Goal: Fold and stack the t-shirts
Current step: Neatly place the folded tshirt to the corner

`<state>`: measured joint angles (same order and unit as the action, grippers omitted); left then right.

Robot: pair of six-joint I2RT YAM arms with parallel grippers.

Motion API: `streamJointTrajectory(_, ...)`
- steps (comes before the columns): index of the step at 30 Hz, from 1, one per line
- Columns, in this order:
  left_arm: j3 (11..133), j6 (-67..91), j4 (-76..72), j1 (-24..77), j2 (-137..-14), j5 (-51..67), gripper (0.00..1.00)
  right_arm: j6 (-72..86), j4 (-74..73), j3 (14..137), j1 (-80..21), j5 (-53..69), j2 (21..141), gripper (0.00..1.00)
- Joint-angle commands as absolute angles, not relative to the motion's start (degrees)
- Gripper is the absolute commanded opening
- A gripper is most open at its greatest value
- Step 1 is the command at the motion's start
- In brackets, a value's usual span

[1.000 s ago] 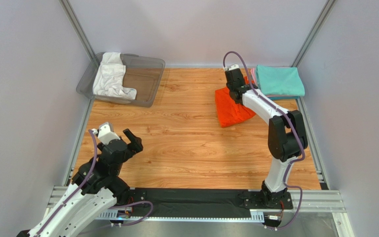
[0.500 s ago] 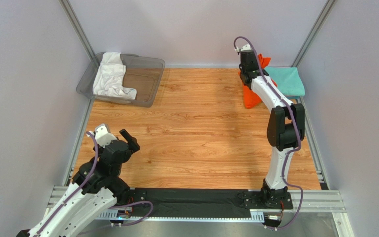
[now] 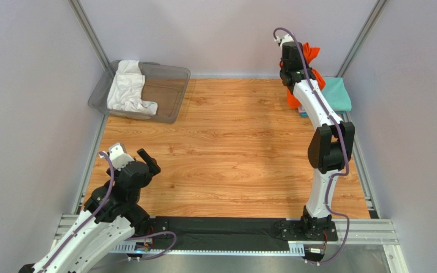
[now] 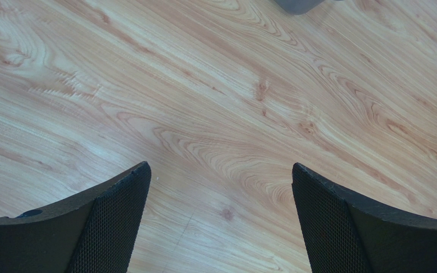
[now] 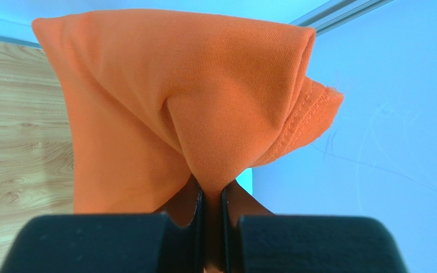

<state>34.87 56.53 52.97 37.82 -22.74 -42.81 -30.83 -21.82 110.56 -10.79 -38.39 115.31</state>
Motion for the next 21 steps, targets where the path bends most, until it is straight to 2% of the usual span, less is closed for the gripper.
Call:
streamJointTrajectory(1,35.24,57.13,53.17,37.71,-23.03,-44.03,1.00,-31.38,-23.64,114.61,-10.72,-40.34,113.03,0.00)
streamJointTrajectory(11,35.24,57.13,53.17,37.71,-23.11,-44.56,1.00,-31.12,-24.61,115.66,-7.39,-38.32,113.64,0.00)
streamJointTrajectory(21,35.33,57.30,53.61,37.71,-23.99,-45.53,1.00,-27.95,-26.89,121.02,-2.38,-33.84,120.40,0.00)
